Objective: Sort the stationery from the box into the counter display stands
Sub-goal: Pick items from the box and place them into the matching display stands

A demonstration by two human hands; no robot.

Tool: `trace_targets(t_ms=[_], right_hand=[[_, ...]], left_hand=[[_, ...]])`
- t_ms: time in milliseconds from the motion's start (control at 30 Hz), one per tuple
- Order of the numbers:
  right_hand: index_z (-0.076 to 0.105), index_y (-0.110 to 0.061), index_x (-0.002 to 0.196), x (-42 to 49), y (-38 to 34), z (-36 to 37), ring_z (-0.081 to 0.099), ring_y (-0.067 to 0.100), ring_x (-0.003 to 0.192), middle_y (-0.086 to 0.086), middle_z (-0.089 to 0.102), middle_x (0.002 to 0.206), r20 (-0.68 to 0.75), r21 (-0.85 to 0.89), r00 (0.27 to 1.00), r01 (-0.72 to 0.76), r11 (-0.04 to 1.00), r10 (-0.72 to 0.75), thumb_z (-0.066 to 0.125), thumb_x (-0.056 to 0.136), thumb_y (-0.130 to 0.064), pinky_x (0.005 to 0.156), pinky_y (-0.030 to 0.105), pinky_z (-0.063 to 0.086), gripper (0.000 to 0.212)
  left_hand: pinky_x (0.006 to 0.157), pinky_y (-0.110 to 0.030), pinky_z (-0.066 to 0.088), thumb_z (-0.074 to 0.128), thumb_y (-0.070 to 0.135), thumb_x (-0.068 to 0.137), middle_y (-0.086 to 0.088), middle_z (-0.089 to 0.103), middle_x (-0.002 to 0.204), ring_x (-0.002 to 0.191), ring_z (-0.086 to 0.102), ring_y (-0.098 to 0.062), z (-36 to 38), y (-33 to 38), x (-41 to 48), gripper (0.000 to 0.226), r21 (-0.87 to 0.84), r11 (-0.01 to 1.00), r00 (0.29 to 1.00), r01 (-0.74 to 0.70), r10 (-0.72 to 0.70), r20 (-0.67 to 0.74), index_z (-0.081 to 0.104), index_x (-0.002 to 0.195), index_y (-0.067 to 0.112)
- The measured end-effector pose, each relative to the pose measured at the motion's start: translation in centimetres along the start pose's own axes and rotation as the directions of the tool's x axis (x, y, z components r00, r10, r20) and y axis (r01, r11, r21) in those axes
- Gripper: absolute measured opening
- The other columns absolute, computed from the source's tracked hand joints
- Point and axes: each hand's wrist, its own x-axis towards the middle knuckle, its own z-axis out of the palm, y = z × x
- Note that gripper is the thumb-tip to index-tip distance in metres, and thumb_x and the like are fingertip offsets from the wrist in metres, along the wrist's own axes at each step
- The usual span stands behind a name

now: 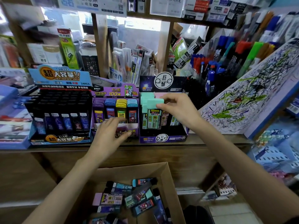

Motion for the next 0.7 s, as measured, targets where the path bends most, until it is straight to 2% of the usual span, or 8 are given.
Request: trace_targets(t_ms=[100,233,367,533,700], right_hand=[[0.065,-0.034,0.079,-0.4,1.1,0.8,0.065,0.015,0.079,-0.007,0.069,0.085,0.021,0.018,0.999,-0.026,1.000,0.025,0.071,0.082,-0.014,0.083,0.035,0.054,0.021],[0.066,-0.029,0.087,-0.3,1.2,0.9,0.067,0.025,0.087,0.003,0.071,0.093,0.049,0.017,0.998,-0.027,0.999,0.026,0.071,0.082,-0.018,0.087,0.036,0.053,0.014],[0.066,-0.035,0.083,-0.1,0.9,1.2,0.067,0.021,0.086,0.001,0.072,0.091,0.100,-0.006,0.995,-0.003,1.000,0.003,0.071,0.082,-0.017,0.083,0.031,0.053,0.018],[0.068,-0.017,0.097,0.0,1.7,2.3,0.064,0.015,0.083,0.002,0.070,0.094,0.077,0.047,0.997,-0.034,0.998,0.030,0.070,0.083,-0.013,0.081,0.026,0.052,0.014],[0.067,-0.010,0.108,-0.2,2.8,2.7,0.066,0.021,0.096,0.007,0.069,0.102,0.036,0.048,0.996,-0.081,0.996,0.080,0.069,0.084,-0.015,0.089,0.032,0.053,0.024]], left_hand=[[0.104,-0.041,0.034,0.064,0.034,0.087,-0.007,0.055,0.130,0.124,0.046,-0.026,0.8,-0.9,-0.2,0.050,0.041,0.999,1.000,0.014,-0.015,0.013,0.051,0.131,0.013],[0.099,-0.040,0.035,0.065,0.031,0.087,-0.007,0.060,0.123,0.117,0.051,-0.027,1.3,-1.5,-0.3,0.040,0.098,0.994,0.999,-0.038,0.039,-0.007,0.057,0.122,0.013],[0.097,-0.041,0.036,0.066,0.029,0.087,-0.006,0.062,0.120,0.115,0.053,-0.027,1.3,-1.6,-0.4,0.036,0.094,0.994,0.998,-0.049,0.052,-0.025,0.059,0.119,0.014],[0.097,-0.041,0.037,0.066,0.028,0.086,-0.005,0.062,0.119,0.115,0.054,-0.026,1.3,-1.6,-0.4,0.033,0.084,0.994,0.997,-0.068,0.071,-0.037,0.060,0.116,0.015],[0.097,-0.040,0.036,0.066,0.028,0.086,-0.004,0.062,0.119,0.115,0.053,-0.025,1.2,-1.7,-0.4,0.032,0.083,0.994,0.997,-0.068,0.071,-0.041,0.060,0.115,0.016]])
